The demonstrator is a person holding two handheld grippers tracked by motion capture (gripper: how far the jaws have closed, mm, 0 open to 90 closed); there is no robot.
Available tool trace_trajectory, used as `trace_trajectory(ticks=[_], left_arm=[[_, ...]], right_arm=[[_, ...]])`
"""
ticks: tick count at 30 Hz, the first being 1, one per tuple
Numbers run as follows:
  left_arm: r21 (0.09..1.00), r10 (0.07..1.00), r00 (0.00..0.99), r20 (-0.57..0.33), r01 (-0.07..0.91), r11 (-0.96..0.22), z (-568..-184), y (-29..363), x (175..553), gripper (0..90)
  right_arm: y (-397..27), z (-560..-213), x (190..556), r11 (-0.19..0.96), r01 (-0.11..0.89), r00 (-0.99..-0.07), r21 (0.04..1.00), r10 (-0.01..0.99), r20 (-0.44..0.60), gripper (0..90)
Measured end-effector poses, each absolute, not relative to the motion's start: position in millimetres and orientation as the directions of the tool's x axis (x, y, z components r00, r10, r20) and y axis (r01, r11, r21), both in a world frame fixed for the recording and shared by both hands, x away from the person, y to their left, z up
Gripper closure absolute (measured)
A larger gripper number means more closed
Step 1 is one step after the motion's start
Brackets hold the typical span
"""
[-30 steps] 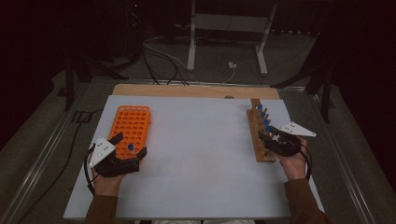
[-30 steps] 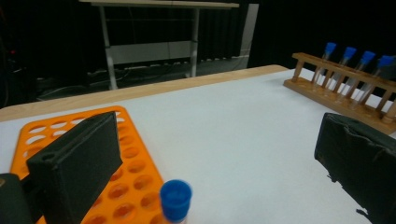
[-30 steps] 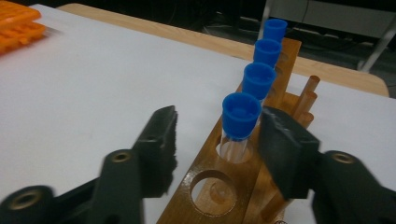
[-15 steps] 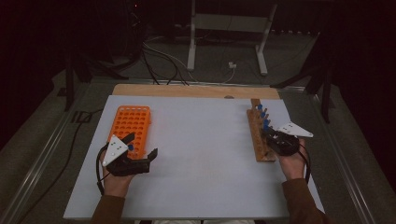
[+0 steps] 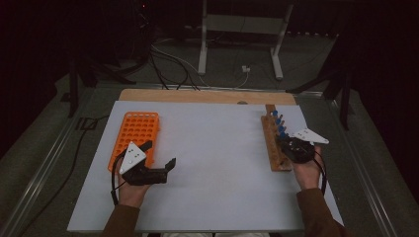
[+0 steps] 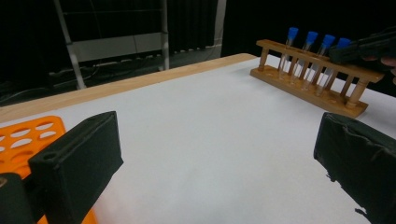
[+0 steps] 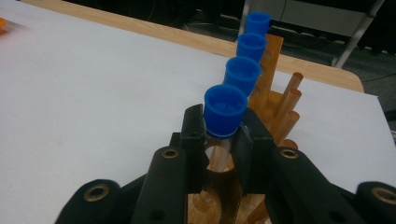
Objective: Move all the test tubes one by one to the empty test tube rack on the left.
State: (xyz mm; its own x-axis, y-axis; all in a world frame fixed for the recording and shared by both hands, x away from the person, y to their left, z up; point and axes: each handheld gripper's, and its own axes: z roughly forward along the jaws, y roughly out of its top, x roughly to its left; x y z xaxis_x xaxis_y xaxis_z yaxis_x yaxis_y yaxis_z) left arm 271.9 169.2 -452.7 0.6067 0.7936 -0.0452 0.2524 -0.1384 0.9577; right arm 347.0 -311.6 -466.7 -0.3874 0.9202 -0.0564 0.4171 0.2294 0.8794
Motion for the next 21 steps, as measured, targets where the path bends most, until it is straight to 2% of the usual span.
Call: trace_trajectory(ticks=[10, 21], left_arm=[[0.958, 0.782, 0.621, -0.052, 0.252, -0.136, -451.9, 160.9, 275.3, 1.7], [0.954, 0.774, 0.63, -0.07, 0.268, -0.132, -452.9, 153.3, 282.0, 1.7]], right_arm=[[-310.2, -465.4, 347.0, 0.231, 0.412, -0.385, 0.882, 0.921, -0.061, 76.9], [-309.1, -447.6, 345.1, 0.232, 0.404, -0.394, 0.885, 0.917, -0.06, 76.9]])
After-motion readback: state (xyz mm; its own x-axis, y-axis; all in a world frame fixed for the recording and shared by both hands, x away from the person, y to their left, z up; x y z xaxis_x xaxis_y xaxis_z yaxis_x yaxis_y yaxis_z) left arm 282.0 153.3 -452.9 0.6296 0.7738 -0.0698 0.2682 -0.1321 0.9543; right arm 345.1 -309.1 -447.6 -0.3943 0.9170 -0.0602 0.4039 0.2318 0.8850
